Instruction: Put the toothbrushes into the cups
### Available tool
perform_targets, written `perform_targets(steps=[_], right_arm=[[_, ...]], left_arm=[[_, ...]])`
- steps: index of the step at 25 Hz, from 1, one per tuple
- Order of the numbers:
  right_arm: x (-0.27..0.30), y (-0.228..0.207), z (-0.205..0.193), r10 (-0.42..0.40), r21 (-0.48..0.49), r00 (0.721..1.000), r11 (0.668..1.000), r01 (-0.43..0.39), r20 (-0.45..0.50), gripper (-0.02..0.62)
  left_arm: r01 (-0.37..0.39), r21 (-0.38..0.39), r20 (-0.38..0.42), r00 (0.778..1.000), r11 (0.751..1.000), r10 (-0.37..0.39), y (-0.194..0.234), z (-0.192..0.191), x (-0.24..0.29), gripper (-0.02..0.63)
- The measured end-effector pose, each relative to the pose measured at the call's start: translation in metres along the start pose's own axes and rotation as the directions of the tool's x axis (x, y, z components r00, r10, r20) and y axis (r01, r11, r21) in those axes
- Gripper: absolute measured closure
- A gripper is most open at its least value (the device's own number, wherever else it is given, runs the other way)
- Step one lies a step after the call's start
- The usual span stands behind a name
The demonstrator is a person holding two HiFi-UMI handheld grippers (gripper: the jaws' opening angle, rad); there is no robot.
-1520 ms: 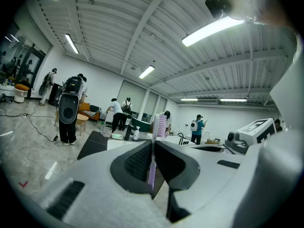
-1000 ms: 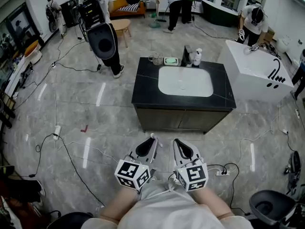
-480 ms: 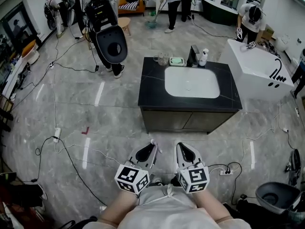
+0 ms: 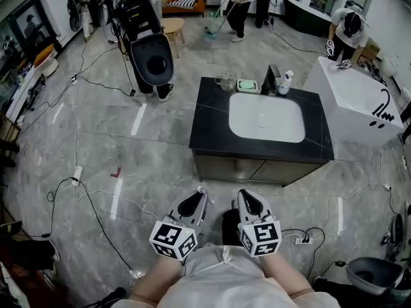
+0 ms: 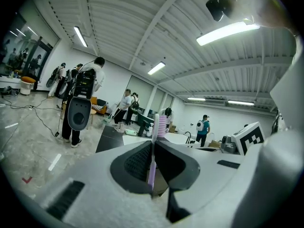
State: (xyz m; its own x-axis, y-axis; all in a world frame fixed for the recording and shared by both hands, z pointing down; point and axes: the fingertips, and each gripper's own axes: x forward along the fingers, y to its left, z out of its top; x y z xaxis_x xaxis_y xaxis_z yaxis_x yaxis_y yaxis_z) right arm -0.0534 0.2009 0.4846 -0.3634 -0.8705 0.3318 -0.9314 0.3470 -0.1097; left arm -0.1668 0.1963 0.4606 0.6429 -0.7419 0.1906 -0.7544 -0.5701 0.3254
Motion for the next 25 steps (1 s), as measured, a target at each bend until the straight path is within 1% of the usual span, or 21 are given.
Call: perform_targets(steps=[6, 10, 14, 19, 22, 25], right_arm=[[0.046, -0.044, 0.022, 0.046, 0.001, 0.999, 0.999, -0.046, -0.001, 0.569], [0.076, -0.089, 0.037, 0.073, -0.009, 0.997, 0.997, -0.073, -0.009, 0.569], [0.105, -0.139, 0.053, 0.091, -0.007, 0.996, 0.996, -0.091, -0.016, 0.569], [0.136, -0.194, 0.067, 0.105, -0.008, 0.994, 0.994, -0.105, -0.019, 0.569], [0.153, -0.217, 0.070, 0.110, -0.006, 0.993, 0.994, -0.111, -0.039, 0.569], [0.169, -0.230, 0.072, 0.116, 0.003, 0.991, 0.993, -0.117, -0.058, 0.568]], left_arm=[[-0.058, 0.049, 0.010, 0.998, 0.997, 0.058, 0.015, 0.023, 0.055, 0.572], [-0.087, 0.049, 0.017, 0.996, 0.995, 0.086, 0.020, 0.038, 0.108, 0.572], [-0.101, 0.038, 0.016, 0.995, 0.994, 0.101, 0.020, 0.050, 0.165, 0.572], [-0.101, 0.045, 0.016, 0.995, 0.994, 0.100, 0.018, 0.064, 0.229, 0.572], [-0.106, 0.028, 0.013, 0.994, 0.994, 0.106, 0.021, 0.067, 0.255, 0.572], [-0.105, 0.038, -0.005, 0.994, 0.994, 0.105, 0.024, 0.070, 0.274, 0.572]])
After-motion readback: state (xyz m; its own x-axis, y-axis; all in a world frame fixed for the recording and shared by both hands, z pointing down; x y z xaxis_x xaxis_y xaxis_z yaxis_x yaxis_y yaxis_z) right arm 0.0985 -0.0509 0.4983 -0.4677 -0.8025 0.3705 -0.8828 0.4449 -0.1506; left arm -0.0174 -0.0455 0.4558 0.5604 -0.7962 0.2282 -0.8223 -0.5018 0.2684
